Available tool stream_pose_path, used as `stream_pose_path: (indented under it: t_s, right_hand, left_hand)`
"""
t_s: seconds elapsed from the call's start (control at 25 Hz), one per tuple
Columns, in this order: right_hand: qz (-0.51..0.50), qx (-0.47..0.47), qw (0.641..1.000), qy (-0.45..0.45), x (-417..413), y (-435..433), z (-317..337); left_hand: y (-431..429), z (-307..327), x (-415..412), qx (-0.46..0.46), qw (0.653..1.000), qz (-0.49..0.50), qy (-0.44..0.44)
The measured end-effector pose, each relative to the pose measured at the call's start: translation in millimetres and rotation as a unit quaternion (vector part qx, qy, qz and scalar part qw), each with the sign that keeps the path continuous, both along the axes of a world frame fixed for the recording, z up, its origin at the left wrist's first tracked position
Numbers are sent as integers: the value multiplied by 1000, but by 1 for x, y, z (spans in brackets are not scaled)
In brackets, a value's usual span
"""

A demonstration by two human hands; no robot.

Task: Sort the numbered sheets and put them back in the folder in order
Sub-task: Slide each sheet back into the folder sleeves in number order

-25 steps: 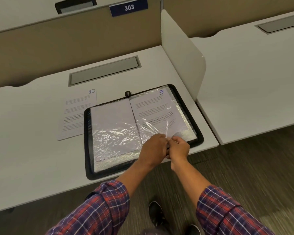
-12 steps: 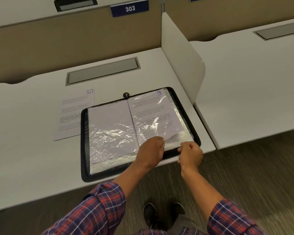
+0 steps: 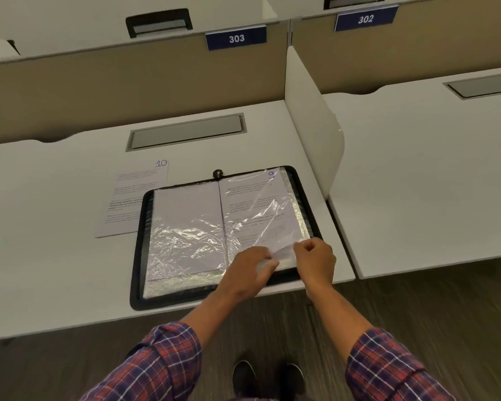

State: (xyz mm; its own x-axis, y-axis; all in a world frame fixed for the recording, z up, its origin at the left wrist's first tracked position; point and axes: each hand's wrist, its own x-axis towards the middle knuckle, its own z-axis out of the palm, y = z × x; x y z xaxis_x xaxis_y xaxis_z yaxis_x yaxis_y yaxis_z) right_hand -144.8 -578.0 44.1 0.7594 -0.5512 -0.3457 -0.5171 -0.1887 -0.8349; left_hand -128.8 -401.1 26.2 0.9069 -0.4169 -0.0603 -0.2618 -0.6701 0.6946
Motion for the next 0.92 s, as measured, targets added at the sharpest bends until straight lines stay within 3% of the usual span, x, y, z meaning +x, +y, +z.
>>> stream_pose_path:
  t_s: [0.08,0.16,0.24,0.32,0.48,0.6,0.72,0.92]
  right_hand:
    - [31,-16,998,-60,1,10,11]
    - [97,-19,987,-130,0,25,22]
    - [164,-21,970,-178,0,45,29]
    - [231,-40,953,-192,-1,64,34]
    - [338,-33,918,-204,-1,95,42]
    - [346,11,910,-228,4,104,37]
    - [321,0,920,-225,23,110,26]
    - [377,-92,913,-127,48,137,-1]
  left_hand:
    - [-4,17,11,-91,988,117,53]
    - [-6,39,27,-184,948,217,145]
    - [-1,65,45,-242,904,250,250]
    - [8,85,59,-244,892,250,288]
    - [37,104,74,-209,907,284,232]
    - [71,106,77,-218,903,309,205]
    - [111,101,74,-240,883,343,214]
    - [173,79,67,-278,841,408,222]
